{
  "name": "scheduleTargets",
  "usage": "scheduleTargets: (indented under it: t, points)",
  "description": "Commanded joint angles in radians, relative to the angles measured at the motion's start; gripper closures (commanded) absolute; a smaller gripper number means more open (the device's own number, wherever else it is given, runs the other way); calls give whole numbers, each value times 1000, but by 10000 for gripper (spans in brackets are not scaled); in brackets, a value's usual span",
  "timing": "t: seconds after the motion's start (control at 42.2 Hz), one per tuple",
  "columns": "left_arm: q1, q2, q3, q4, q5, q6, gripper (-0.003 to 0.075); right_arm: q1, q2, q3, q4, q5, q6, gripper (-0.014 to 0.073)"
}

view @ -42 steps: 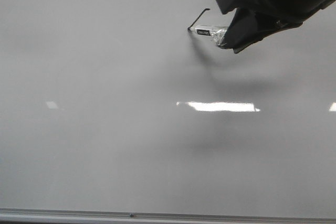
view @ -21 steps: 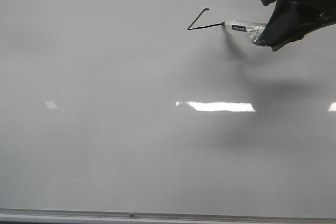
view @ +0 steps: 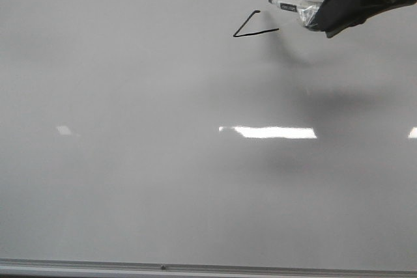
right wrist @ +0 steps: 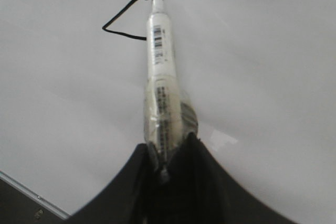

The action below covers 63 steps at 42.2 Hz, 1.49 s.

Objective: Write number 4 on whiteboard

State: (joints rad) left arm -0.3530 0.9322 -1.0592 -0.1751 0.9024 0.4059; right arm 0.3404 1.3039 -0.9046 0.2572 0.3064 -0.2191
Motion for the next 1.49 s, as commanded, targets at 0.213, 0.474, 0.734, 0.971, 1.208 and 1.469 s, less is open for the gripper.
scheduleTargets:
  t: [0.213, 0.474, 0.734, 0.971, 1.208, 1.469]
  points:
    - [0, -12, -28, -19, -71, -10, 227, 16, 50, -31, -5, -55, -2, 662]
    - [0, -12, -28, -19, -71, -10, 227, 26, 116, -31, 0, 135, -19, 662]
    - [0, -12, -28, -19, -71, -5, 227, 31, 23, -31, 6, 145, -21, 662]
    - [-57, 9, -82, -105, -17, 169, 227, 89, -184, -31, 8, 337, -150, 662]
    - [-233, 102, -105, -126, 19, 275, 227, 95, -358, -31, 12, 601, -393, 662]
    - [-451, 274, -204, -126, 19, 338, 211, 95, -419, -31, 99, 730, -537, 662]
